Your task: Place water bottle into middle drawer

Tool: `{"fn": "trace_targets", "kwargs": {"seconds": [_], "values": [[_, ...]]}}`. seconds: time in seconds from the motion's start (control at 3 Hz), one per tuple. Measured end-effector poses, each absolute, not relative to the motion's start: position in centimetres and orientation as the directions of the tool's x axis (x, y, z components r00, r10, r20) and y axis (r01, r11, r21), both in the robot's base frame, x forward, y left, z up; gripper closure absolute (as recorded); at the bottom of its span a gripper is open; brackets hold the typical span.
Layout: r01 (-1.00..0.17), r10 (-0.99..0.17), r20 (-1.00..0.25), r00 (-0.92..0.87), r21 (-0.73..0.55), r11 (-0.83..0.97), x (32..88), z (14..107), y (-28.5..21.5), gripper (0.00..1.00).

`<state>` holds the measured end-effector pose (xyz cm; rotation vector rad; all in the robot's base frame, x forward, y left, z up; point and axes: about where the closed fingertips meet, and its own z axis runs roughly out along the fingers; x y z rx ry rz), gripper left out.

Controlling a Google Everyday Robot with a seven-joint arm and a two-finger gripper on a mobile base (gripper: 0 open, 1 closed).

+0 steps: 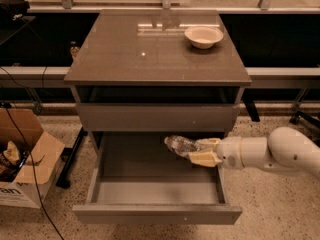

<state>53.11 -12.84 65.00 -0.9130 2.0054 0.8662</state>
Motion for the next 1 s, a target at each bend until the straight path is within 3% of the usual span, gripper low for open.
{"fn": "trace_targets", "kwargs": {"seconds": [0.33, 1.0], "values": [[-0.746, -0.229, -0.818, -0.528, 0.319, 0.584, 51.1, 60.8, -14.6, 1.00], [-0.742, -0.224, -0.822, -0.524, 0.311, 0.593, 51.5, 59.2, -13.9, 1.00]]}}
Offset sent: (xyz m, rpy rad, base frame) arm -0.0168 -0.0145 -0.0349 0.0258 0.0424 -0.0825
